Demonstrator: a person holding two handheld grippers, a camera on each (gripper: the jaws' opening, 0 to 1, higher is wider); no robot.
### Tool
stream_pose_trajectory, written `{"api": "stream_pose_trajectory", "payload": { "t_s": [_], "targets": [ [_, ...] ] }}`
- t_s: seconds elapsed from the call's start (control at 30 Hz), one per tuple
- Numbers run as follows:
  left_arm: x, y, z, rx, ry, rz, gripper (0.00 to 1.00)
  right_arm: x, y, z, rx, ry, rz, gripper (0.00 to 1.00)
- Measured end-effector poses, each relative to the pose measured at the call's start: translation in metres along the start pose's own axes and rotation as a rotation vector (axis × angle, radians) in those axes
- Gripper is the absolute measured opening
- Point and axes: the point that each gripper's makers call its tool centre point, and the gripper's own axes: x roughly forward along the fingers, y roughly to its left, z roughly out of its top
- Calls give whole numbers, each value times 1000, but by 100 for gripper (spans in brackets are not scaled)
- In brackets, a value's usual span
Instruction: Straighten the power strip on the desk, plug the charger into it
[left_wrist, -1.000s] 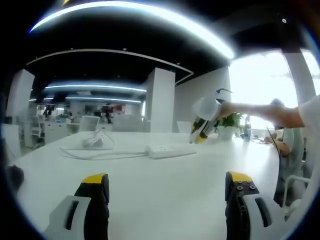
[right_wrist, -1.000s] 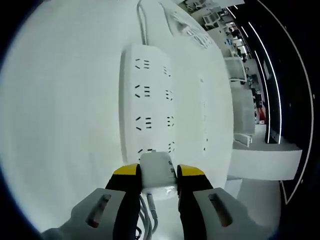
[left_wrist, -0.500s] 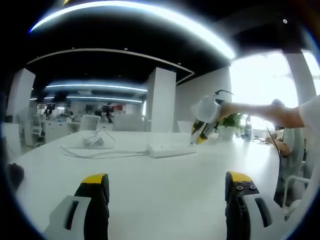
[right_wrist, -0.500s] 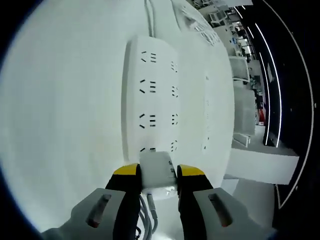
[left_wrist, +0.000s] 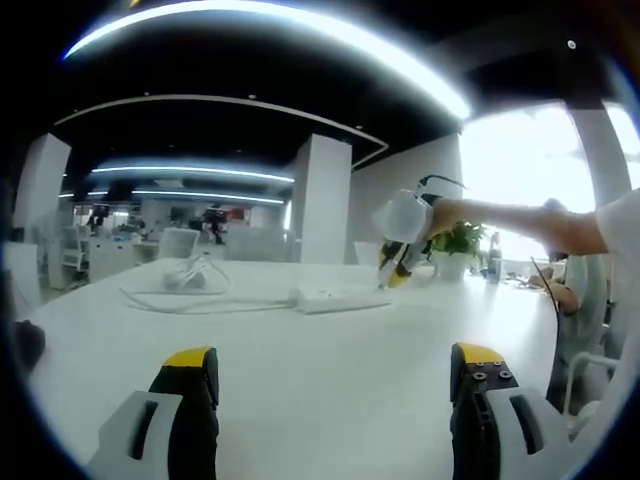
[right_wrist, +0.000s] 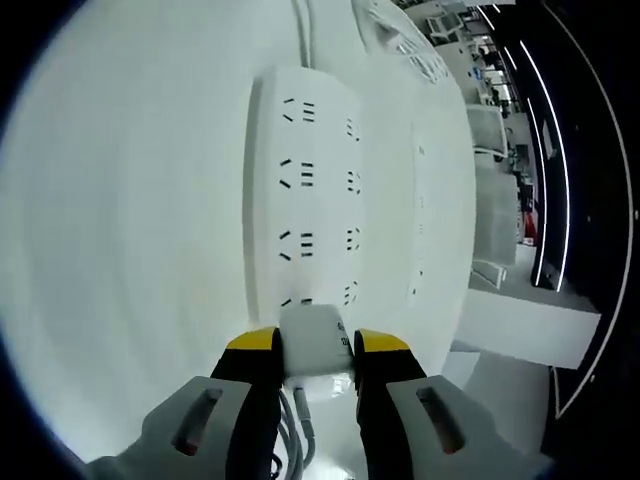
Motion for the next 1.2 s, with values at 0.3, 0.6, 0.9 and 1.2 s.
{"api": "stream_pose_trajectory", "payload": {
  "t_s": [0.3, 0.6, 0.9, 1.2],
  "targets": [
    [-1, 3, 0, -2, 0, 6, 99, 4, -1, 2, -12, 6, 11, 26],
    [6, -4, -2, -1, 9, -9, 99, 6, -3, 1, 24, -22, 93, 26],
    [13, -13, -3, 6, 17, -29, 99, 8, 2, 3, -30, 6, 104, 26],
    [8, -15, -2, 18, 23, -31, 99, 11, 4, 17, -36, -4, 119, 26]
  ]
}}
